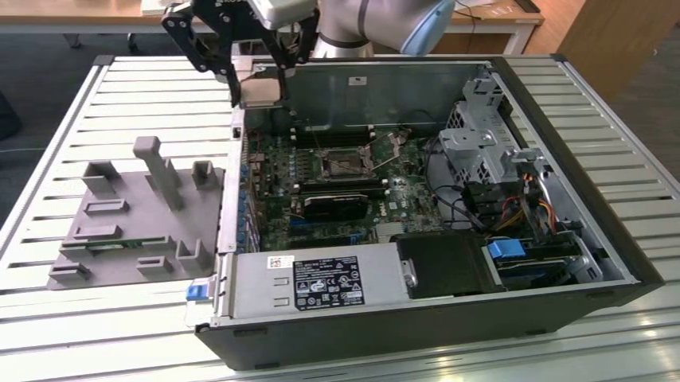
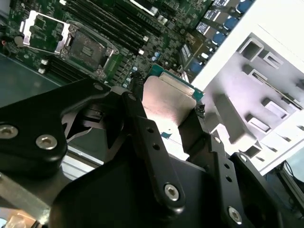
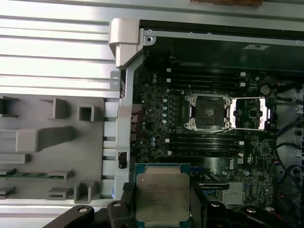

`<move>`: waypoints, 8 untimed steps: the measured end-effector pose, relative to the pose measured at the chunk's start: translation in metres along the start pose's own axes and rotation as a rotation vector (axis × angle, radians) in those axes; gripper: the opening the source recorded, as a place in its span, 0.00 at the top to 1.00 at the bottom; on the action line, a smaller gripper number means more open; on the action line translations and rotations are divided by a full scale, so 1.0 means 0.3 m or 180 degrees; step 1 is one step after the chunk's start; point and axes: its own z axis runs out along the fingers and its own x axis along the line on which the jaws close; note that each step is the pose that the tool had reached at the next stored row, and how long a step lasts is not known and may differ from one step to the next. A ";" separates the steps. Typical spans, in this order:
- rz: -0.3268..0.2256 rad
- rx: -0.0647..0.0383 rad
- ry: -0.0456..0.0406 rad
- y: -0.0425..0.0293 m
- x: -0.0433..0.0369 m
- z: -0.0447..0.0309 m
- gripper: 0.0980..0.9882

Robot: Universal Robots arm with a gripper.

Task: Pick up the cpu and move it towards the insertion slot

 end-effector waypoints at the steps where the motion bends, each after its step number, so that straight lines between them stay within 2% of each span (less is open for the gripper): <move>1: 0.0000 0.0000 0.0000 0.000 -0.009 0.001 0.50; 8: 0.0000 0.0000 0.0000 -0.001 -0.059 0.003 0.50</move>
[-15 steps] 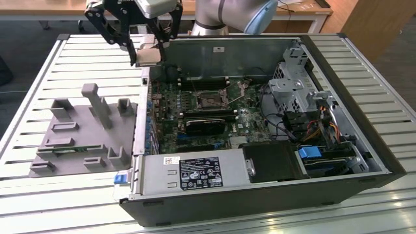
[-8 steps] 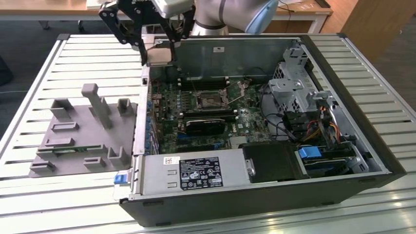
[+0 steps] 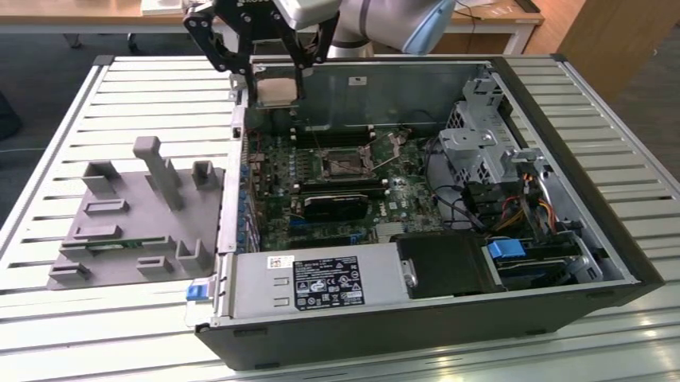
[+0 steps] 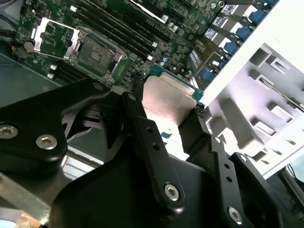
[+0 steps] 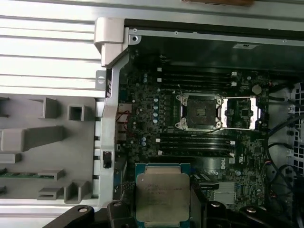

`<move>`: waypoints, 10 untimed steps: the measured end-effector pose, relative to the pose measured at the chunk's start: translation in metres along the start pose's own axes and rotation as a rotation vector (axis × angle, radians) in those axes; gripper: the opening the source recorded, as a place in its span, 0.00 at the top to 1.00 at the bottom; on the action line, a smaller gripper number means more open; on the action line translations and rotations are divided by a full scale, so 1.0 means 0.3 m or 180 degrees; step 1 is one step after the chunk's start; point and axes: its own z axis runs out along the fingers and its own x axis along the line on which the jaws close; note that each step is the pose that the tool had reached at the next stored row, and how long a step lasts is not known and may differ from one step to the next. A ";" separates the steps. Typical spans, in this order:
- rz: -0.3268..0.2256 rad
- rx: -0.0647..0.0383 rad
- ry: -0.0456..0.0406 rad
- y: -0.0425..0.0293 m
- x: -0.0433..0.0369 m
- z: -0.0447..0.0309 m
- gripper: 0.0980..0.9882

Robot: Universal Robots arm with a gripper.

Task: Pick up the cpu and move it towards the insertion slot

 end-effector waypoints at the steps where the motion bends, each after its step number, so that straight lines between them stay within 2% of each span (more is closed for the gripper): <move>1: 0.0000 0.0000 0.0000 0.000 -0.006 0.000 0.50; 10: 0.0000 0.0000 0.0000 -0.002 -0.072 0.004 0.50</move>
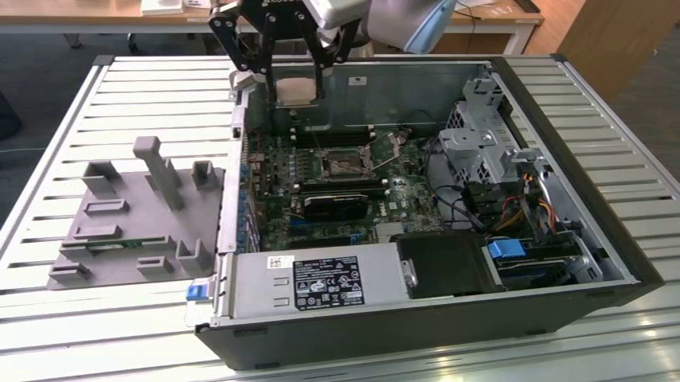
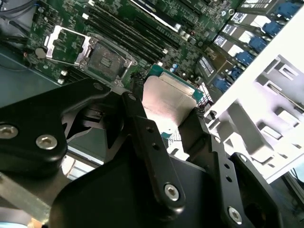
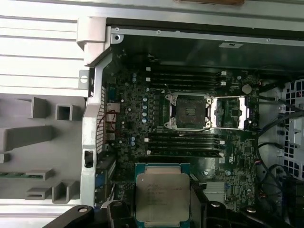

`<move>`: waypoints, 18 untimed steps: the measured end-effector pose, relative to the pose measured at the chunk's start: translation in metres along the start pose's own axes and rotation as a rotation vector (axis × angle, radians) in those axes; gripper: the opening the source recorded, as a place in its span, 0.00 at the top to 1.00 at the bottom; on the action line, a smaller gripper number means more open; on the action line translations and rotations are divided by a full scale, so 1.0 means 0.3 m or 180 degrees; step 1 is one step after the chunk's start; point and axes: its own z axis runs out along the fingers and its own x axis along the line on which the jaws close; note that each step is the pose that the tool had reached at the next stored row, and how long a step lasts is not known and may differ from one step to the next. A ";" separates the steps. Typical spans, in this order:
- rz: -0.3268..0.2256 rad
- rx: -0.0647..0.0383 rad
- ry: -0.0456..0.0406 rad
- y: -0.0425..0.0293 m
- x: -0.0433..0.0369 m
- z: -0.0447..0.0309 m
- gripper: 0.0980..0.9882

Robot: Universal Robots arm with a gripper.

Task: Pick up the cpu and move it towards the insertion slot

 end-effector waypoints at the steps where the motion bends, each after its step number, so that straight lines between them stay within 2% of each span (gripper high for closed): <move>1: 0.0000 0.0000 0.0000 0.000 -0.008 0.000 0.50; 18: 0.0000 0.0000 0.0000 -0.001 -0.147 0.016 0.50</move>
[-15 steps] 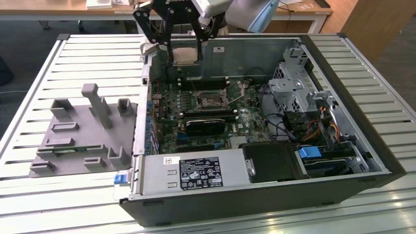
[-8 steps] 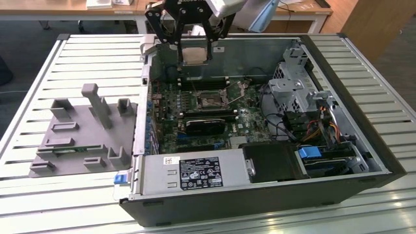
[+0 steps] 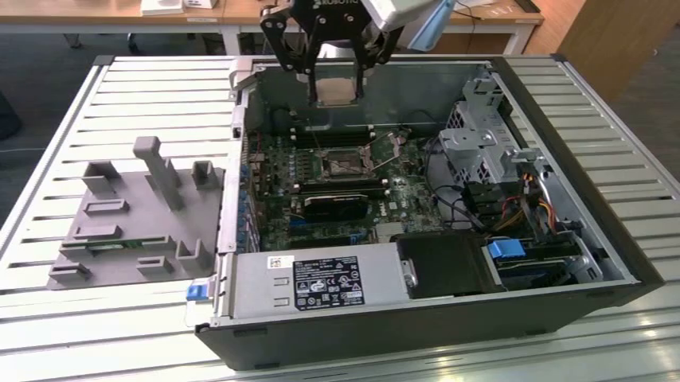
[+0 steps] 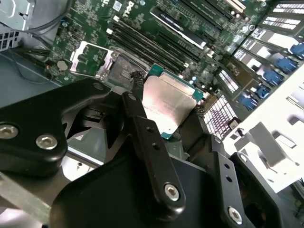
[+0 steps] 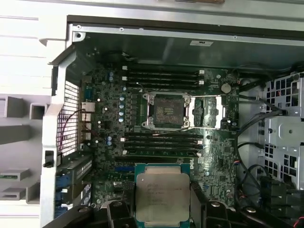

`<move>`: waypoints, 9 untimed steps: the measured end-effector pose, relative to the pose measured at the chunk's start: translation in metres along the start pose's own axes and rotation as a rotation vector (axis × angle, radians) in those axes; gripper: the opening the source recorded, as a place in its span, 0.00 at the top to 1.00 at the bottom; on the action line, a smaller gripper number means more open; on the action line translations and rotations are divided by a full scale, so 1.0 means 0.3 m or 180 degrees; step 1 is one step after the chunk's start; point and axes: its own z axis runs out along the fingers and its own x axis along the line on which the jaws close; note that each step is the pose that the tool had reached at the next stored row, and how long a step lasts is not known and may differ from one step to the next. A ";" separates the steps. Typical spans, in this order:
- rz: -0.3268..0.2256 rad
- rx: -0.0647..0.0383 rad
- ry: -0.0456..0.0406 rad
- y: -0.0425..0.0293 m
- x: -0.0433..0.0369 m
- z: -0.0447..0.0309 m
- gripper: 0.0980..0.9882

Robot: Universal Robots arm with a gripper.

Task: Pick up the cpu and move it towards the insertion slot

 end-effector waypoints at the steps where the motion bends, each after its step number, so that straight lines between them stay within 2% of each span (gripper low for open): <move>1: 0.0000 0.0000 0.0000 0.000 -0.008 0.001 0.50; 9: -0.0001 0.0000 0.0000 0.000 -0.062 0.011 0.50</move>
